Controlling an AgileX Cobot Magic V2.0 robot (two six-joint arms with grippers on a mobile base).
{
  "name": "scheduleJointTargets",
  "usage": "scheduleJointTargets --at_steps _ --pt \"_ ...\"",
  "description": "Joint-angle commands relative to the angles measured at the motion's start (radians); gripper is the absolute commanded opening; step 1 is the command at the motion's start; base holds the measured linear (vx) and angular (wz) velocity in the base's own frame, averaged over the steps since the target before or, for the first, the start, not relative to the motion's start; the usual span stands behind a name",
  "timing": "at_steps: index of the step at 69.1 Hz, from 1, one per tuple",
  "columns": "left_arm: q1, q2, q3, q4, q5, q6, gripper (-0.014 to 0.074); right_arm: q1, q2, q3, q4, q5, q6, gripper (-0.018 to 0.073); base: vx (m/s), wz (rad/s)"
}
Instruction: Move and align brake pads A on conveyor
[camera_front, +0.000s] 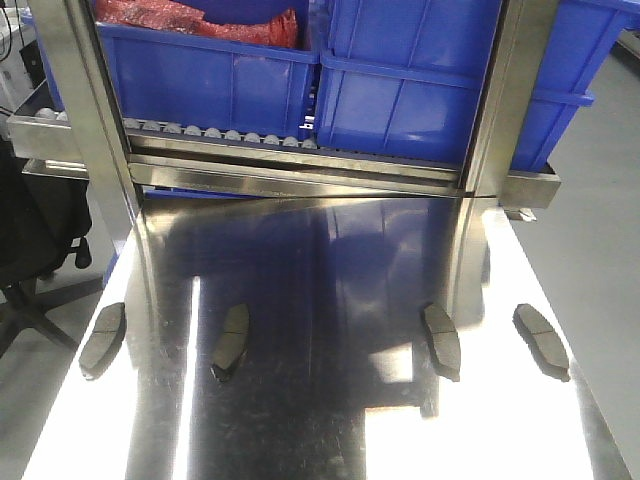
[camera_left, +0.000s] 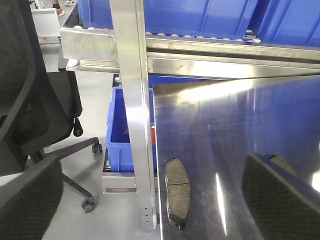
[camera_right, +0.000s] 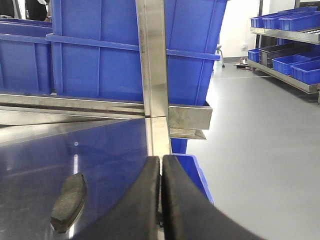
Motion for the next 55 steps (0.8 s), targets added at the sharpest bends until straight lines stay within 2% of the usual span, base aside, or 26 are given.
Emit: scheduleJointTargets --at_steps 1,17,29,44,55 --pt "0.003 0.027 -0.052 -0.023 -0.053 -0.013 0.0698 -0.005 -0.010 0.006 -0.001 -0.071 -0.003 -0.0001 0.00 0.00" --pt "-0.004 0.293 -0.286 -0.026 0.153 -0.009 0.0692 -0.005 -0.010 0.006 -0.001 -0.071 -0.003 -0.0001 0.00 0.00" --pt "-0.061 0.530 -0.428 -0.026 0.228 0.000 0.0691 -0.005 -0.010 0.006 -0.001 -0.071 -0.003 -0.0001 0.00 0.00" --pt "-0.087 0.800 -0.595 -0.026 0.367 -0.066 0.0686 -0.005 -0.010 0.006 -0.001 -0.071 -0.003 -0.0001 0.00 0.00" --pt "-0.087 0.958 -0.712 -0.026 0.480 -0.078 0.0677 -0.005 -0.010 0.006 -0.001 -0.070 -0.003 -0.0001 0.00 0.00"
